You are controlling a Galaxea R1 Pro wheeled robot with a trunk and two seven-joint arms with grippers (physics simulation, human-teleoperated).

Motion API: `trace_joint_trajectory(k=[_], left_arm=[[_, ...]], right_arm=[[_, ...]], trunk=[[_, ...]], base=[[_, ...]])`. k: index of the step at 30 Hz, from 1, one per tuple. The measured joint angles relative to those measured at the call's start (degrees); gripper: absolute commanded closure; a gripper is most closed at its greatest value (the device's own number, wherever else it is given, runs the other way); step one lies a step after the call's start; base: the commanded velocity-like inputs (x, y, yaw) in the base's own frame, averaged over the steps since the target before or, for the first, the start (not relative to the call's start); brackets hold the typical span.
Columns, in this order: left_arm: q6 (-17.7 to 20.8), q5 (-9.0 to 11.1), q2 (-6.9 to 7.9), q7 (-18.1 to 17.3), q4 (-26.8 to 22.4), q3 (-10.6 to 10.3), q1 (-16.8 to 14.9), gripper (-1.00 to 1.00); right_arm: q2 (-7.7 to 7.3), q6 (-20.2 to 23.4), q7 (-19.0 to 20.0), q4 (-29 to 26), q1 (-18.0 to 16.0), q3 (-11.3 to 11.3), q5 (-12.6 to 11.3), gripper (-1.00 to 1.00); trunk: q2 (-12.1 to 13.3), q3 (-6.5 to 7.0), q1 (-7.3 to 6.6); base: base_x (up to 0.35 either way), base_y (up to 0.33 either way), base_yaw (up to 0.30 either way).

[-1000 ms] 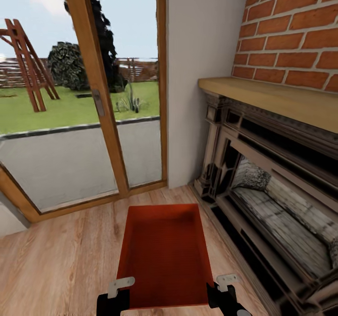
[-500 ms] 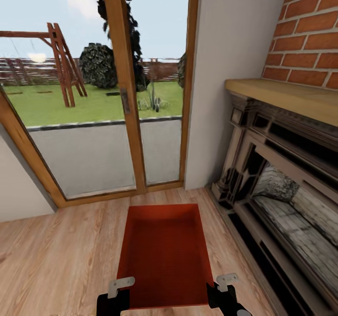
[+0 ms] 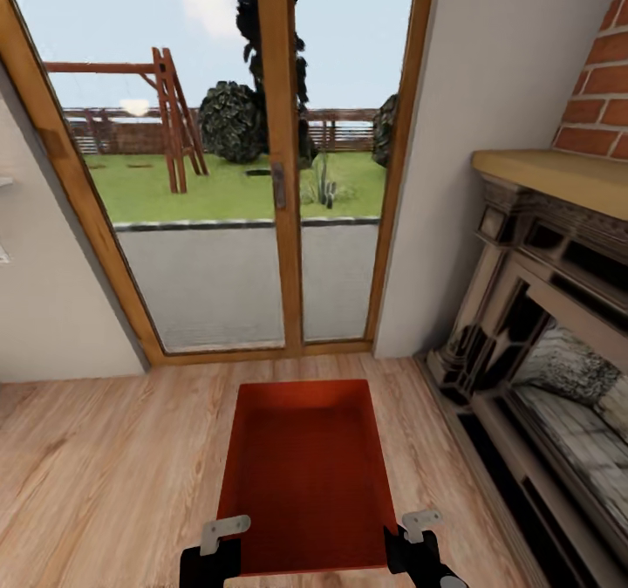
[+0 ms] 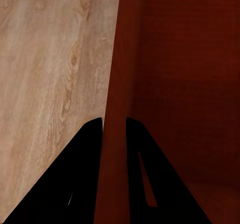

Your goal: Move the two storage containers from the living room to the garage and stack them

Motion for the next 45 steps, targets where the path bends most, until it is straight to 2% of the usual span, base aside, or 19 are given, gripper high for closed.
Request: trace_joint_trajectory(k=[45], left_arm=[[0.00, 0.01, 0.00, 0.00, 0.00, 0.01, 0.00, 1.00]], right_arm=[[0.00, 0.00, -0.01, 0.00, 0.00, 0.01, 0.00, 1.00]], trunk=[[0.00, 0.00, 0.00]], base=[[0.000, 0.000, 0.295]])
